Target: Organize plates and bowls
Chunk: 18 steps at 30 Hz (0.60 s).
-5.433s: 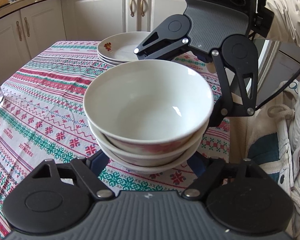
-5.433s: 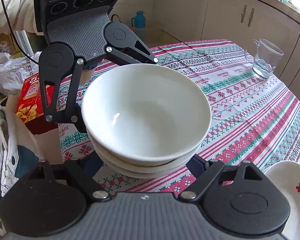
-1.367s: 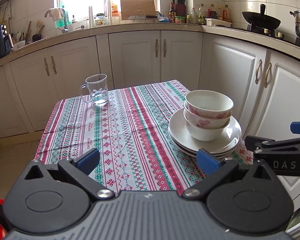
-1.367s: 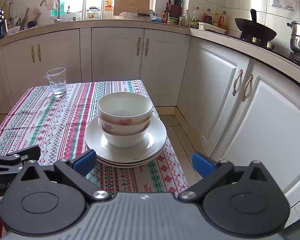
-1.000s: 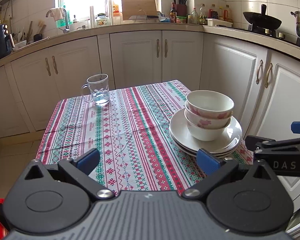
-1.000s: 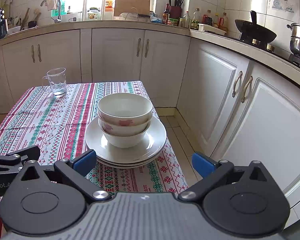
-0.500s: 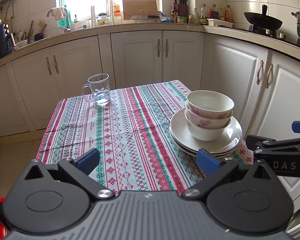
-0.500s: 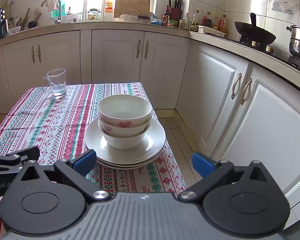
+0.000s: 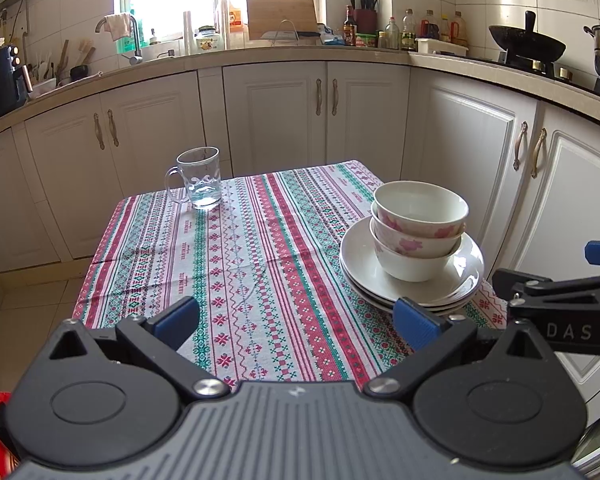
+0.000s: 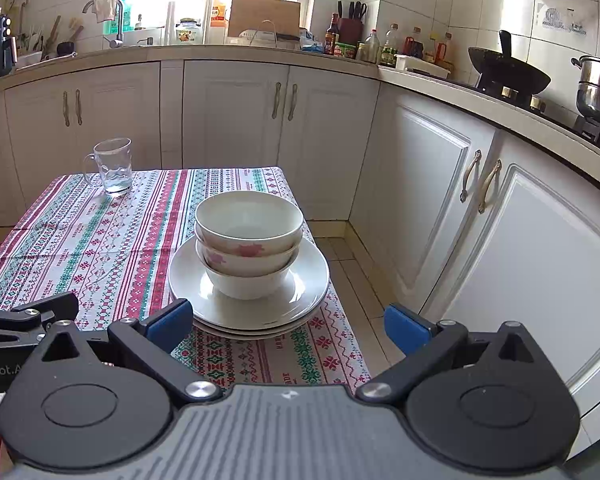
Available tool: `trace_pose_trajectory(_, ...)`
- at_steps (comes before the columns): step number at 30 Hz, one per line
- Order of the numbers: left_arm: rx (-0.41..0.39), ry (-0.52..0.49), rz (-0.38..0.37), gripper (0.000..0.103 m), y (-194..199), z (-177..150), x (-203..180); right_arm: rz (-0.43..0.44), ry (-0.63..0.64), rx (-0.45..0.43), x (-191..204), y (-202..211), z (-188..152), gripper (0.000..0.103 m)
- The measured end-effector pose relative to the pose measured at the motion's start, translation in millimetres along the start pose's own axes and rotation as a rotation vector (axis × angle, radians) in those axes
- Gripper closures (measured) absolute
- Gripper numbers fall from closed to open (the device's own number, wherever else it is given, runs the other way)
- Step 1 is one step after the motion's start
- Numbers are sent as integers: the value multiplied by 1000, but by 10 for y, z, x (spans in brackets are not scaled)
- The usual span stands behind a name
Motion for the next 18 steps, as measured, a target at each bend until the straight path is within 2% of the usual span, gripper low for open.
trace_pose_trajectory(18,2,3,1,1,11,-8,-3,-2,6,-3,-6,9,-1,0)
Point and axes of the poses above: each gripper's, at about its wrist camera, not at the fingertips, and y roughly against the way its jaws point, x to its left, z to its top, the point moved 5 cm from there along -y, roughly the way its jaws point, and after that the axes turned 8 degrees about -x, right-handed, at the moved point
